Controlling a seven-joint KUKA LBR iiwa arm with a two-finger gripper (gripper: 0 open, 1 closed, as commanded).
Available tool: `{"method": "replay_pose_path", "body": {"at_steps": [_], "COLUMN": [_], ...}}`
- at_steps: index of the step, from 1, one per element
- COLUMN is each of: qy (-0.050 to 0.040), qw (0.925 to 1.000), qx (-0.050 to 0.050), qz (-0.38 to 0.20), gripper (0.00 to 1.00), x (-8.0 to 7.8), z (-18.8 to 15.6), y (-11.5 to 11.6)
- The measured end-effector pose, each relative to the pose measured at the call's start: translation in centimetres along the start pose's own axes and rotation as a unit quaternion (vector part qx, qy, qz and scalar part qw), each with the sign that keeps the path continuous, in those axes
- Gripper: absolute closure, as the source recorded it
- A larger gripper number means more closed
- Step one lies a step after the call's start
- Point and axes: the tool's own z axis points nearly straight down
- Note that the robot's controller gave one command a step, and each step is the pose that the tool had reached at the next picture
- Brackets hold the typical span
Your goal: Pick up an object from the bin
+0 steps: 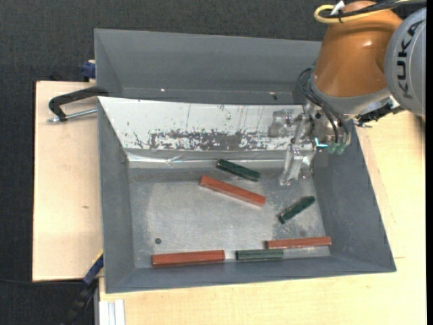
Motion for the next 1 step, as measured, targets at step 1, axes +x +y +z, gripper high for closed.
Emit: {"method": "replay_pose_path", "body": {"at_steps": [1], "qy": [-0.0043], "qw": [1.0], "qx": [0.0], "qz": [0.0], "gripper": [0.0], "x": [-0.15], "z": [-0.47], "y": [-0.01]}}
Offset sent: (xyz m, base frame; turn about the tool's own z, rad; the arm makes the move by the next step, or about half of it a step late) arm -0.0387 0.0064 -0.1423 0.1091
